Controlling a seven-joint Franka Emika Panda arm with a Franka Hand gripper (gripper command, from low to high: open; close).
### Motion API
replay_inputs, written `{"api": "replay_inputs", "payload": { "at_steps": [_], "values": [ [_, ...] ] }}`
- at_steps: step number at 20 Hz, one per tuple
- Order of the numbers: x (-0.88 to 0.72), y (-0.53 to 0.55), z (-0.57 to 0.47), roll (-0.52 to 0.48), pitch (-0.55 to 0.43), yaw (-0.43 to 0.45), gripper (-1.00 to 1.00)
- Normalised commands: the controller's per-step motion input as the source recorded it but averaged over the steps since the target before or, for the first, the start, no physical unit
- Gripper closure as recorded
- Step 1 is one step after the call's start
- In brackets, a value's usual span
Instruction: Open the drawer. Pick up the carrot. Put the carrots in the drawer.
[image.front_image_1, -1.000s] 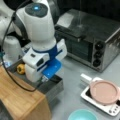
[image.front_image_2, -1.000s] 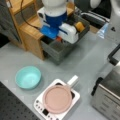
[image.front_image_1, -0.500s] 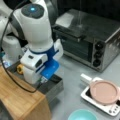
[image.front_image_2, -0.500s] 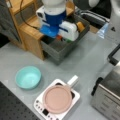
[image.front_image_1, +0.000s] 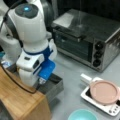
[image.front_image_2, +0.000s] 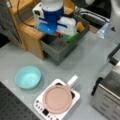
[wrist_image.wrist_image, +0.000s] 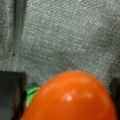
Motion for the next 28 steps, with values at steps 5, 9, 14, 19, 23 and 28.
{"api": "replay_inputs", "payload": {
  "at_steps": [5, 9, 14, 19, 23, 28],
  "values": [
    [-0.07, -0.05, 0.01, -0.192, -0.119, 0.417, 1.0],
    [-0.07, -0.07, -0.12, -0.078, -0.172, 0.551, 1.0],
    [-0.11, -0.06, -0.16, 0.038, -0.115, 0.39, 1.0],
    [-0.11, -0.05, -0.11, 0.101, -0.105, 0.286, 1.0],
    [-0.1, -0.04, -0.06, 0.101, -0.073, 0.277, 1.0],
    [-0.06, -0.01, -0.03, 0.089, -0.068, 0.325, 1.0]
  ]
}}
